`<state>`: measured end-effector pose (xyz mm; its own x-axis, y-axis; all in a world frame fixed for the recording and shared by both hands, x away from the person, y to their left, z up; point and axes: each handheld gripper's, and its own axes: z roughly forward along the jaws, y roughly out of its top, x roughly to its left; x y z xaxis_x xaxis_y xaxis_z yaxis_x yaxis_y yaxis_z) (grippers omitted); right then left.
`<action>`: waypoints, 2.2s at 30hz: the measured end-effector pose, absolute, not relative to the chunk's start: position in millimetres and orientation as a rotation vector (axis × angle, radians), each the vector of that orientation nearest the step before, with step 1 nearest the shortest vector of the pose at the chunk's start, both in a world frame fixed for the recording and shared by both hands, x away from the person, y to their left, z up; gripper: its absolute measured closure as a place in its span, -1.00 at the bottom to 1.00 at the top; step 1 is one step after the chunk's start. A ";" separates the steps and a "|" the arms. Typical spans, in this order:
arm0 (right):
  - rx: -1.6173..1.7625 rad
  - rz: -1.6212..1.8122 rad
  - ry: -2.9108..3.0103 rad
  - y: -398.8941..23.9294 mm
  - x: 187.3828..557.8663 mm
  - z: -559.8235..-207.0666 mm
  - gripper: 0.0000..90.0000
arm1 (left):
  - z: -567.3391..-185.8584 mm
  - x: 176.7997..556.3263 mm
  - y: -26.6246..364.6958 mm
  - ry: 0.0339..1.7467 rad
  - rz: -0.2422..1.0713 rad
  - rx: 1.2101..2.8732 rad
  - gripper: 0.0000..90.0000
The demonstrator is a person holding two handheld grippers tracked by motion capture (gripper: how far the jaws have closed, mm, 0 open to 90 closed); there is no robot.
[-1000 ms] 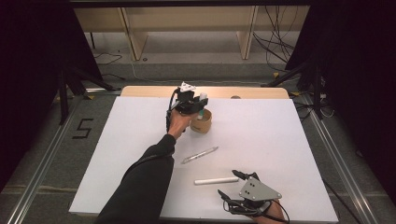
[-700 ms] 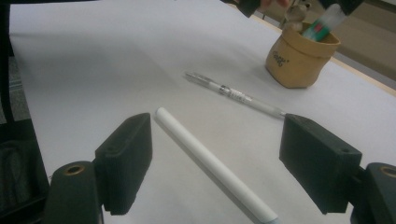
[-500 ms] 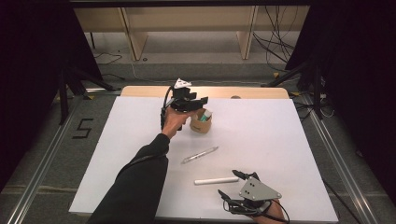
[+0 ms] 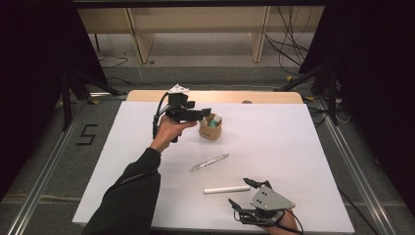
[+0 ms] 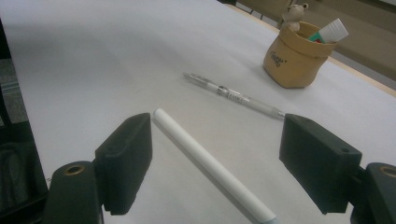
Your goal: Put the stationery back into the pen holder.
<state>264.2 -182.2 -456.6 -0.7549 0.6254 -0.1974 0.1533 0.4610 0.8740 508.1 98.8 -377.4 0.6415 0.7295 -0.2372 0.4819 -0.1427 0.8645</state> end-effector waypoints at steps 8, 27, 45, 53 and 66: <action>0.657 1.259 2.208 -183.0 264.6 -456.3 -0.41 | -388.7 486.5 109.4 0.958 0.250 1.848 -0.63; 0.667 1.262 2.203 -183.7 264.9 -456.8 -0.41 | -422.9 456.6 114.1 0.937 0.218 2.009 -0.61; 0.671 1.260 2.212 -183.0 264.6 -457.6 -0.41 | -430.8 440.7 112.9 0.898 0.189 2.154 -0.61; 0.670 1.257 2.214 -183.0 264.7 -457.5 -0.41 | -441.4 436.9 101.9 0.854 0.179 2.277 -0.60; 0.665 1.255 2.216 -182.8 265.9 -457.9 -0.41 | -452.2 435.2 83.2 0.785 0.141 2.411 -0.30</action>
<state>265.9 -182.8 -457.9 -0.7534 0.6309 -0.1852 0.1657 0.4547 0.8751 435.2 83.2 -452.2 0.8199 0.5670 -0.0794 0.5042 -0.6495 0.5692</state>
